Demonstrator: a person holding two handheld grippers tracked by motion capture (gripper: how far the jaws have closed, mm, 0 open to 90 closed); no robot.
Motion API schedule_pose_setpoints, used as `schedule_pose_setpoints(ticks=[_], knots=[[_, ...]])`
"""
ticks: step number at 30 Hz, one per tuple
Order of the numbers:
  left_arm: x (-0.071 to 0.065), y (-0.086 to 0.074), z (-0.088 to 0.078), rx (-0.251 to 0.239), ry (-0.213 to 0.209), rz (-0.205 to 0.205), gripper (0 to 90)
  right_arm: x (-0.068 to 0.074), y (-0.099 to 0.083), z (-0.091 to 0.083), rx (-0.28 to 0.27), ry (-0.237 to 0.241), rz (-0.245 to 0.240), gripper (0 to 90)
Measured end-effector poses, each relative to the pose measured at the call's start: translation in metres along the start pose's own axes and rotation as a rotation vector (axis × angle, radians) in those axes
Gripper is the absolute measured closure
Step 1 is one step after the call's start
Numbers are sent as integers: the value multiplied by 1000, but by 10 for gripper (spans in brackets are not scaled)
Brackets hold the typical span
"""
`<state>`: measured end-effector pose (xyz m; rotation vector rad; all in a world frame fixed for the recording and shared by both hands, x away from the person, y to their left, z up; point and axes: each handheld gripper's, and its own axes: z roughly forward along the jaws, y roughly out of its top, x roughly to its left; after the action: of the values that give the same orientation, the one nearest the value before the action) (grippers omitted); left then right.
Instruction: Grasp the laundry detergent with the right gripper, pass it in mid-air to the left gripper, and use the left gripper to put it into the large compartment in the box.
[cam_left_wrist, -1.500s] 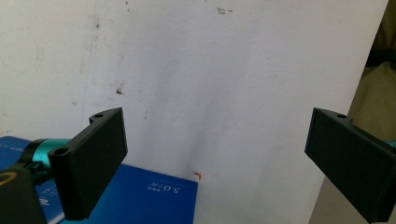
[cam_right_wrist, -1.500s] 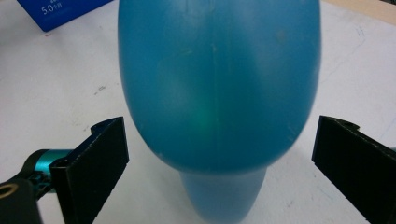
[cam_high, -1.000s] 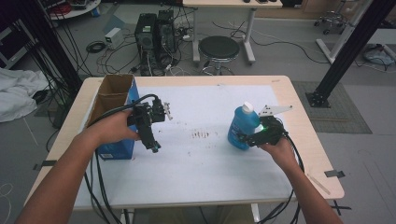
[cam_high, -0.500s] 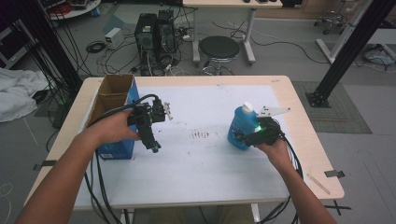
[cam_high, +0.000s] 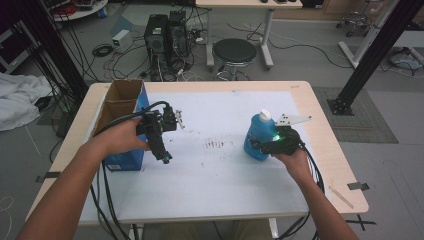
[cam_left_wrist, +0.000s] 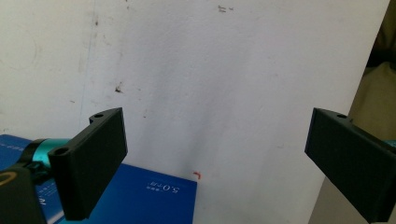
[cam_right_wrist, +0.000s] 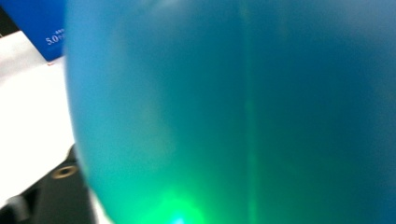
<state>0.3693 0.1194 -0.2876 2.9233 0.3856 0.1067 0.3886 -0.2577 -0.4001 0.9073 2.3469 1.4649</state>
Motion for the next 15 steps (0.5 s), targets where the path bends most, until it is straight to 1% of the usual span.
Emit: schedule_pose_setpoints(ticks=[4, 6, 7, 8, 12, 15], knots=[[0, 0, 0, -2, -1, -1, 57, -1, -1, 0, -2, -1, -4, 253], [1, 0, 0, -1, -3, 1, 57, -1, -1, 1, -3, 2, -10, 298], [1, 0, 0, -1, -3, 1, 57, -1, -1, 1, -3, 2, -10, 298], [0, 0, 1, -1, -4, 2, 57, -1, -1, 1, -3, 1, -16, 319], [0, 1, 1, 0, -6, 0, 57, -1, -1, 2, -1, -14, -23, 337], [0, 0, 2, -2, -7, 0, 57, 1, -1, 1, -10, -28, -38, 381]])
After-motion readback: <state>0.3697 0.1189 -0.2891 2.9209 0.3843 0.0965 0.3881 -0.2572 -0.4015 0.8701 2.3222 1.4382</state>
